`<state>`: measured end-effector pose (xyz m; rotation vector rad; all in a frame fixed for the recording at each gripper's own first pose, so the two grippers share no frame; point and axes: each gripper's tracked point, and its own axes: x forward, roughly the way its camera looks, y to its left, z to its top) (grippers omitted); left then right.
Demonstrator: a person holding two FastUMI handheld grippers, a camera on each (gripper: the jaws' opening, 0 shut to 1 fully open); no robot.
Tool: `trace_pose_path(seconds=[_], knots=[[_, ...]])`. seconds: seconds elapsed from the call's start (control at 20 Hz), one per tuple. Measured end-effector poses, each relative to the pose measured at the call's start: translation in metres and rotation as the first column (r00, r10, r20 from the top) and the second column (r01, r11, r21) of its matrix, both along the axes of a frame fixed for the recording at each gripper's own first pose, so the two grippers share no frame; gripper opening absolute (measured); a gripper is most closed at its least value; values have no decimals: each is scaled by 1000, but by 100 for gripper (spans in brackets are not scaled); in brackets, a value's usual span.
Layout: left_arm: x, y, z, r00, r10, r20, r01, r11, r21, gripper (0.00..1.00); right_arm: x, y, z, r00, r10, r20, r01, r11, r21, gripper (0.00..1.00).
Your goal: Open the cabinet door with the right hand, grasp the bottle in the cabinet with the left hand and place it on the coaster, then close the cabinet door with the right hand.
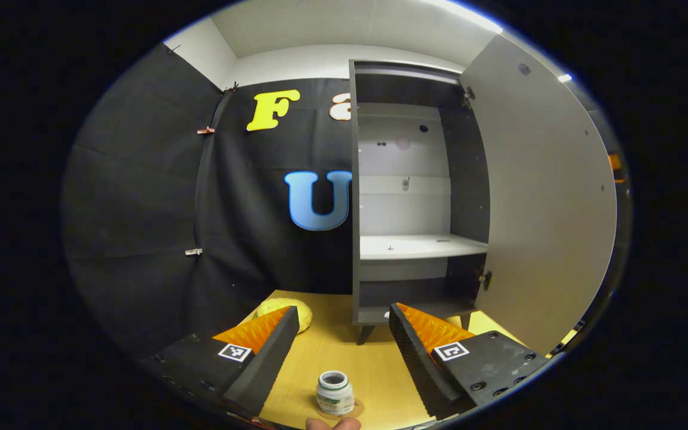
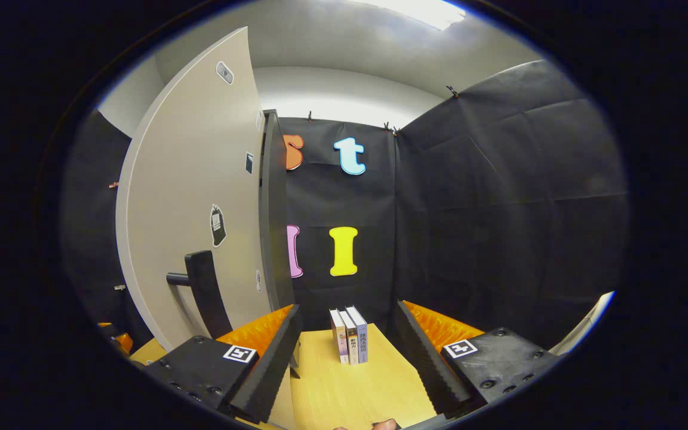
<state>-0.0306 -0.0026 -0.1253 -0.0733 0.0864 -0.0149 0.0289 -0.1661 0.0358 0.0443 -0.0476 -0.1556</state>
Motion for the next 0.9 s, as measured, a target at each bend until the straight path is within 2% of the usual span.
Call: trace_pose_path(seconds=[0.2,0.5,0.7,0.75,0.9], knots=[[-1,-1,35,999,45,-20,-46,998,-47,95,-7,12,-2,998,61,-9,-61,998,-28,98],[-11,6,60,997,70,22,-70,997,13,95,-16,33,-1,991,132,3,-132,991,22,98],[-20,19,54,996,91,-2,-91,996,-9,97,-17,37,-9,992,129,-16,-128,991,40,96],[-22,23,54,995,96,0,-96,995,-8,94,-15,43,-12,990,136,-26,-135,989,52,96],[-23,32,57,995,103,12,-103,995,5,95,-19,43,-10,995,97,-15,-97,995,39,96]])
